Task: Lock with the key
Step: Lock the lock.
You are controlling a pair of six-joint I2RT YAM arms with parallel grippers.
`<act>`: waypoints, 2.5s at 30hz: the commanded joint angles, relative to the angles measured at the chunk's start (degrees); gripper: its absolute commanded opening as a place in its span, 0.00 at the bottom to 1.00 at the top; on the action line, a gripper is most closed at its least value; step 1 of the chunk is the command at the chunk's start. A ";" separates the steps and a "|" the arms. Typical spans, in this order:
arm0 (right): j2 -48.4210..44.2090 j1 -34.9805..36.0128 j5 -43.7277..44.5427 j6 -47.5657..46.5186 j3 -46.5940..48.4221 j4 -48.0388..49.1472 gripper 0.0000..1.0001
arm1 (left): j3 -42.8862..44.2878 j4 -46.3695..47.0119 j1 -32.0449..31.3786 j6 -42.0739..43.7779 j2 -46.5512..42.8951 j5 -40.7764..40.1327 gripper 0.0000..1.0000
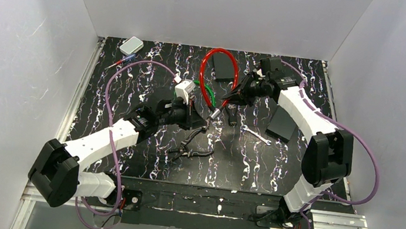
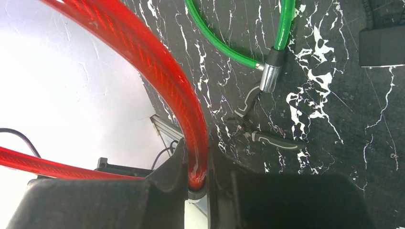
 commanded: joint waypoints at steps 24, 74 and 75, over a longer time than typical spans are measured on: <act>-4.44 -4.38 8.24 -1.90 3.65 13.34 0.01 | 6.69 -4.64 -0.73 13.21 -4.66 1.55 0.65; -7.77 -0.97 6.54 -0.67 1.64 12.35 0.01 | 17.71 -8.45 -0.69 15.65 11.11 0.98 0.00; -7.50 -1.03 7.01 -0.96 2.39 12.32 0.01 | 17.00 -9.59 -0.71 14.68 10.74 1.03 0.00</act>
